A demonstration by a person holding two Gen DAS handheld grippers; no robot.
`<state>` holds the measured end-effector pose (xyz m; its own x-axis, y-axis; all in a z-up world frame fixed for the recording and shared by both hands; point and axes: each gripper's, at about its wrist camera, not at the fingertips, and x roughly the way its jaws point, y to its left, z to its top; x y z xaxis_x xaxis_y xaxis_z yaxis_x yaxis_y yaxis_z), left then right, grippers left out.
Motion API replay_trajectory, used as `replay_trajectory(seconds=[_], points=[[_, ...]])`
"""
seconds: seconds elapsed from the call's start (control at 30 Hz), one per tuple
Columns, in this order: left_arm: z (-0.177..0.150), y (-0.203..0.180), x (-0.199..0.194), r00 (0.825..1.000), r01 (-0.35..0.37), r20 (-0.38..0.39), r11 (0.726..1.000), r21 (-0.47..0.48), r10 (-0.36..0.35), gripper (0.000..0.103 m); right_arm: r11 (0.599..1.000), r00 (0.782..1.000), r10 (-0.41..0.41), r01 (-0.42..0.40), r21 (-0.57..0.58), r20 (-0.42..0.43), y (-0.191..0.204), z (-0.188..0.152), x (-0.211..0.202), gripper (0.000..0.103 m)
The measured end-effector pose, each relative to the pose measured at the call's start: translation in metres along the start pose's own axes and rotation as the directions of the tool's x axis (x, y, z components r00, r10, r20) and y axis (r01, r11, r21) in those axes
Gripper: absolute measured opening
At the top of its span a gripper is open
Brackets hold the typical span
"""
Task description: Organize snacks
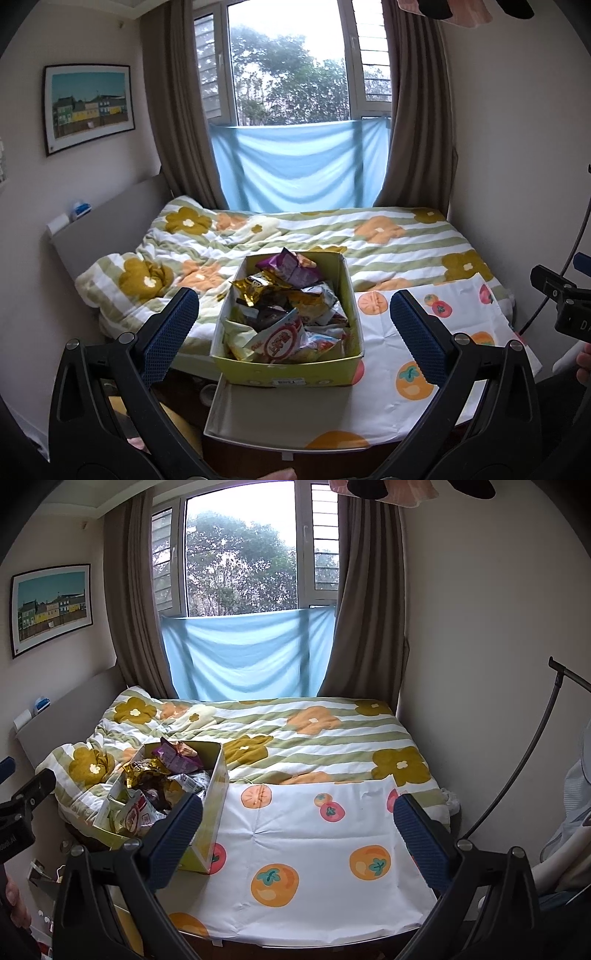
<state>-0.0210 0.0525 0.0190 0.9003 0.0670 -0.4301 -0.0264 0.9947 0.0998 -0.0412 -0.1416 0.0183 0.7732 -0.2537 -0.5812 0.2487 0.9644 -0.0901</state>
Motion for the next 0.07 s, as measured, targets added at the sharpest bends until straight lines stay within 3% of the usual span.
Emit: replay_trajectory(seconds=[0.07], points=[[0.0001,0.0007,0.0028,1.0,0.003,-0.005,1.0,0.006,-0.003,0.103,1.0,1.0,0.0,0.0,-0.003,-0.004,0.0022,0.0004,0.0017,0.103]])
